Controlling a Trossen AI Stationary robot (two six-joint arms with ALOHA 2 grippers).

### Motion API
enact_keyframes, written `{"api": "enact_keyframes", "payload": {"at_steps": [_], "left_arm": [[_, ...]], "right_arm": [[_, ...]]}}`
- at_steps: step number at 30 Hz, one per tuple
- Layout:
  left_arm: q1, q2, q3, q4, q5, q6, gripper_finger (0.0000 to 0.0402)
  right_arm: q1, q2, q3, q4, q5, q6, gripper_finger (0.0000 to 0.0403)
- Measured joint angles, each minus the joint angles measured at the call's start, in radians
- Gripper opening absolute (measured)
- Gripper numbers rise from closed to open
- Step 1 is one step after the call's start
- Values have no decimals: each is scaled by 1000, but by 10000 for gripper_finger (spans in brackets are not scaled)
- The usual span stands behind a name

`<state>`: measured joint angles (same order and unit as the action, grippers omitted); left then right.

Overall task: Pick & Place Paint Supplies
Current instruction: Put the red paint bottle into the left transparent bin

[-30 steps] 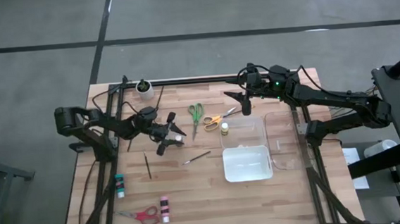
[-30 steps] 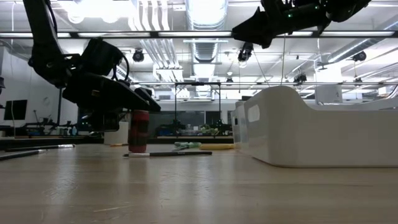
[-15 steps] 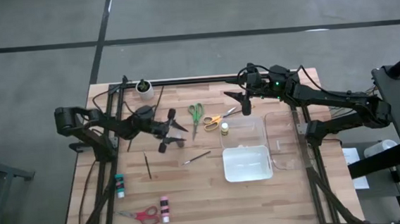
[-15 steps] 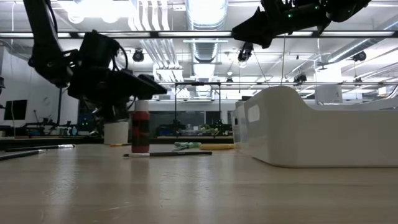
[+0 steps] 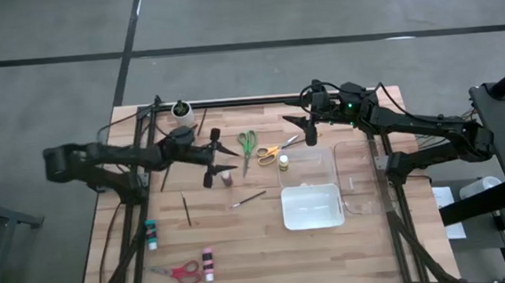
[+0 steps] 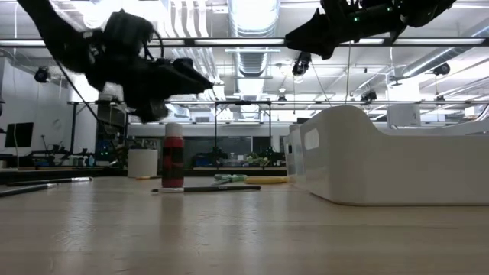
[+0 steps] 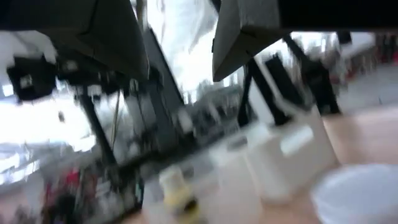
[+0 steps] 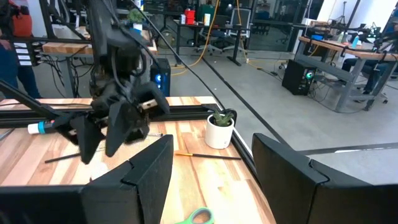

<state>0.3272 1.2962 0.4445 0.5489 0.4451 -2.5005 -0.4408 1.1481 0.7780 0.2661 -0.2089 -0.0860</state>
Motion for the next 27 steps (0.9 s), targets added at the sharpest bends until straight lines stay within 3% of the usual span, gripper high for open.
{"api": "enact_keyframes", "payload": {"at_steps": [4,8,13,19,27], "left_arm": [[-59,-151,142,-485,-206,189,183],[-143,-201,284,-713,-375,430,183],[-186,-195,362,-751,-506,775,183],[-196,-194,355,-742,-489,1072,183],[-195,-193,333,-807,-501,1614,183]], "right_arm": [[0,0,0,0,0,0,217],[0,0,0,0,0,0,217],[0,0,0,0,0,0,217],[0,0,0,0,0,0,217],[0,0,0,0,0,0,217]]}}
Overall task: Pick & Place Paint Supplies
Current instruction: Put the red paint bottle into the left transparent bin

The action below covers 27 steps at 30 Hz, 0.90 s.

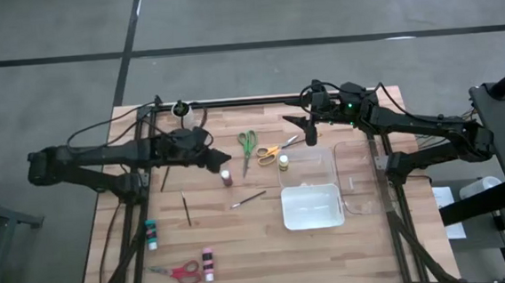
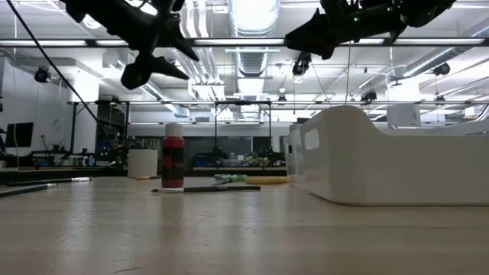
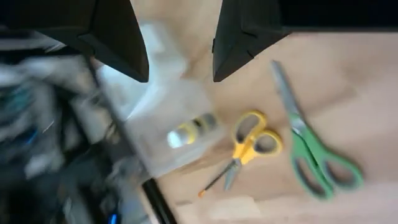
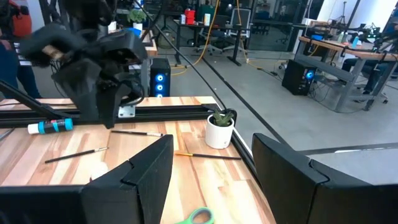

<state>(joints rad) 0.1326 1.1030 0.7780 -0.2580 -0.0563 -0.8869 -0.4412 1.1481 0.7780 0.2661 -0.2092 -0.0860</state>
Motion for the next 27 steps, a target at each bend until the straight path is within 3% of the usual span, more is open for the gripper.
{"api": "enact_keyframes", "payload": {"at_steps": [11,18,22,27], "left_arm": [[3,-2,9,-9,-47,346,183],[-20,0,15,-13,-11,430,183],[-21,43,92,-42,74,517,183],[-26,155,258,-268,109,618,183]], "right_arm": [[0,0,0,0,0,0,217],[0,0,0,0,0,0,217],[0,0,0,0,0,0,217],[0,0,0,0,0,0,217]]}}
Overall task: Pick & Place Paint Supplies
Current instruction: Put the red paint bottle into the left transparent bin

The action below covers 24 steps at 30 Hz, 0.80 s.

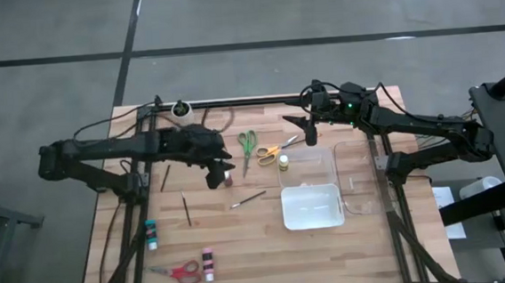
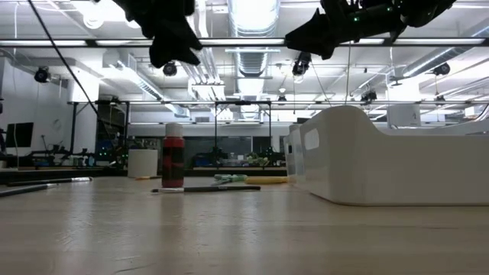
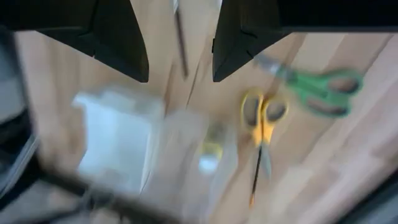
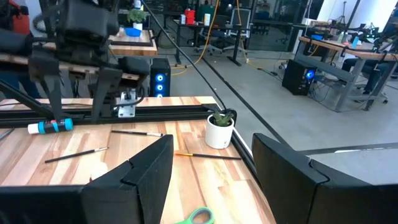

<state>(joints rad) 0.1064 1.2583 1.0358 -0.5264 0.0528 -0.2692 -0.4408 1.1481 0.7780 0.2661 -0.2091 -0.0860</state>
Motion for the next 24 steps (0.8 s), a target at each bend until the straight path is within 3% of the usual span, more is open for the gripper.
{"api": "enact_keyframes", "payload": {"at_steps": [4,13,24], "left_arm": [[-14,90,53,-117,-10,19,183],[-24,202,53,-151,-53,-16,183],[-25,225,43,-219,-54,-16,183]], "right_arm": [[0,0,0,0,0,0,217],[0,0,0,0,0,0,217],[0,0,0,0,0,0,217]]}}
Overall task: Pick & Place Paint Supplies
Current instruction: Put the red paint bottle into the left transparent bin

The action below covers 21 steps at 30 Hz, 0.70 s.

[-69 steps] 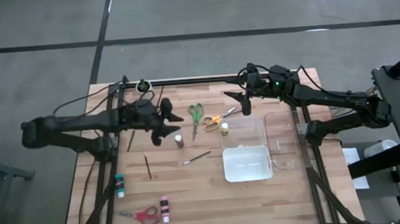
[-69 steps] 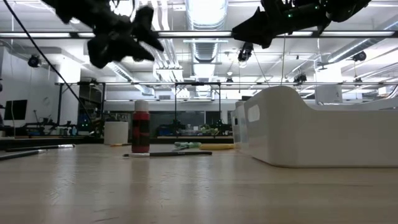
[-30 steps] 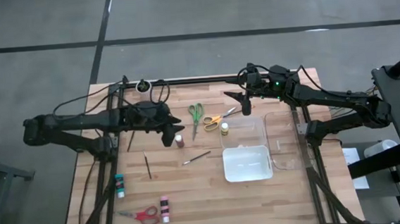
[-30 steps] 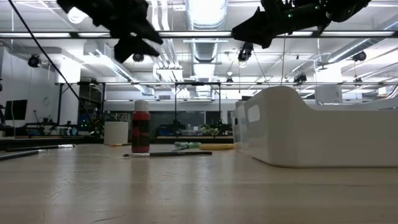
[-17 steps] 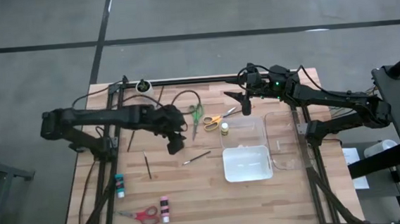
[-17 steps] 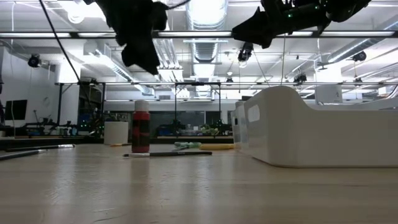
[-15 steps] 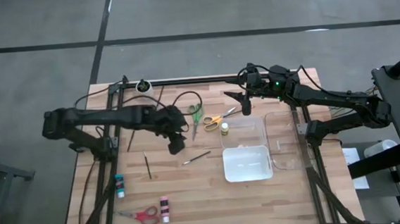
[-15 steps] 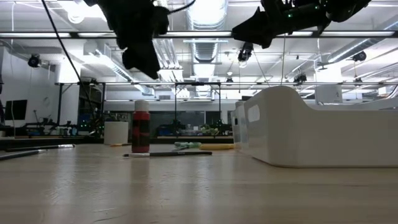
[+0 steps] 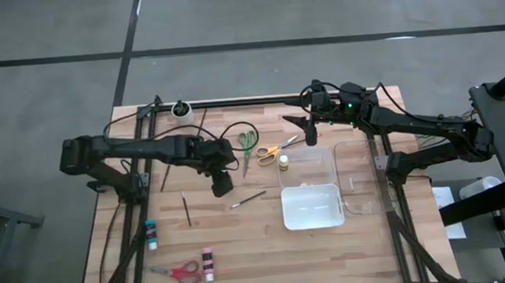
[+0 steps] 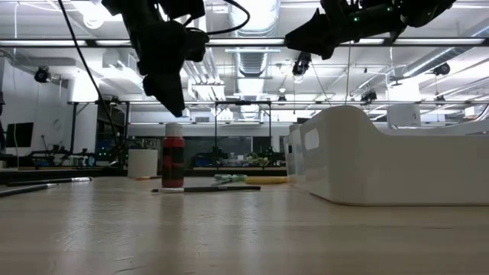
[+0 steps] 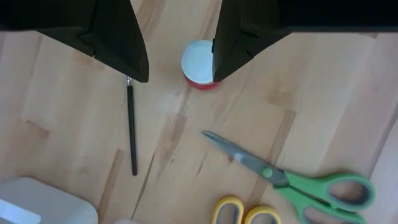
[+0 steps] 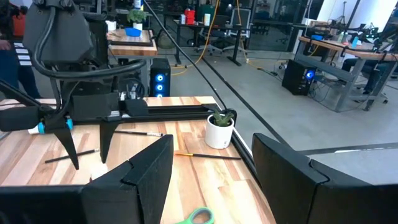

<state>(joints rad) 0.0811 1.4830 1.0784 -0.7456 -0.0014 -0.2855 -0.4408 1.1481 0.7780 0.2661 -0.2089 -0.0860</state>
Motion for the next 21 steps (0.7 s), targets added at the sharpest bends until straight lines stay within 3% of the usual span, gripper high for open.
{"api": "enact_keyframes", "payload": {"at_steps": [9,21], "left_arm": [[0,-1,-50,43,-12,-63,189],[1,-1,-50,53,-18,-55,278]], "right_arm": [[0,0,0,0,0,0,217],[0,0,0,0,0,0,217]]}}
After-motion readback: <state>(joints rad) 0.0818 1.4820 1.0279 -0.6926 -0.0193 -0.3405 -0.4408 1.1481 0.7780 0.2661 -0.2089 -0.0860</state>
